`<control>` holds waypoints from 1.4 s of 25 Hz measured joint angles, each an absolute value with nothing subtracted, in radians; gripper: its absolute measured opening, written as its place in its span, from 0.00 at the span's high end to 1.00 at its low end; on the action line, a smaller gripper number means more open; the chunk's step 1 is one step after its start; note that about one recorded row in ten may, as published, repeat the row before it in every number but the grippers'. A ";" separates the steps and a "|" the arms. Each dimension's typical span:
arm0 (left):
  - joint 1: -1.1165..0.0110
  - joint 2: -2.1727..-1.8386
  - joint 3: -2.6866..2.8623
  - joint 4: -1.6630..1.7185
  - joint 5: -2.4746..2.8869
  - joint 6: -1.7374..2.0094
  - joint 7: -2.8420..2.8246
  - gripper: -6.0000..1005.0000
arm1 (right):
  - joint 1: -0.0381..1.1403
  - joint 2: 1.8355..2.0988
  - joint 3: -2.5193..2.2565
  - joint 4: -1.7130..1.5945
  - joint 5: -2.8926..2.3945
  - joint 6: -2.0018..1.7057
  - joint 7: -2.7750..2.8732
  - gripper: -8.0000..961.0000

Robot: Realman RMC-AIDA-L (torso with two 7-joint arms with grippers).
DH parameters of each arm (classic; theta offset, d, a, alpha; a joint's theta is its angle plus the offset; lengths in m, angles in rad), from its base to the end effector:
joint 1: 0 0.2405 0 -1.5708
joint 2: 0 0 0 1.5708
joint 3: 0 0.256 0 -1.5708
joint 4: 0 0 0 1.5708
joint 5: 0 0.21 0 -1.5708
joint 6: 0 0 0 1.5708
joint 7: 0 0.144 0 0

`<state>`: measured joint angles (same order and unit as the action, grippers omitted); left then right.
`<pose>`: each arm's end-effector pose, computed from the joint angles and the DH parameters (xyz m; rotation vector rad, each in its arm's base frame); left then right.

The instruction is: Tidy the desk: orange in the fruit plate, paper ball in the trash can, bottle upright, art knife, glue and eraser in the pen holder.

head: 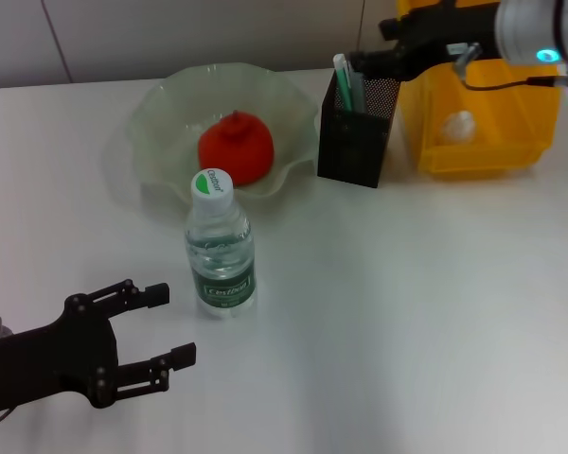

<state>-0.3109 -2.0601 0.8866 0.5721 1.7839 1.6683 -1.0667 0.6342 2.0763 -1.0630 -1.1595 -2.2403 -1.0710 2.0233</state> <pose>-0.2954 0.2535 -0.0158 -2.7580 -0.4444 -0.8487 0.1738 0.4310 0.0474 -2.3987 0.5292 0.2177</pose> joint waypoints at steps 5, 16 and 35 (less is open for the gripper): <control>-0.322 -2.055 0.888 0.571 1.786 1.679 -1.096 0.20 | 0.548 2.068 -0.977 -1.270 -2.101 -1.375 1.991 0.40; -0.368 -2.033 0.909 0.571 1.804 1.744 -1.182 0.20 | 0.290 2.079 -0.919 -1.177 -1.938 -1.763 1.660 0.35; -0.448 -1.987 0.910 0.583 1.870 1.803 -1.279 0.20 | 0.225 2.075 -0.821 -0.972 -1.956 -1.830 1.355 0.35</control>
<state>-0.4478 -1.9871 0.9101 0.5828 1.8698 1.8028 -1.2786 0.2249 2.0748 -0.8211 -0.9725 -1.9563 -1.8298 1.3553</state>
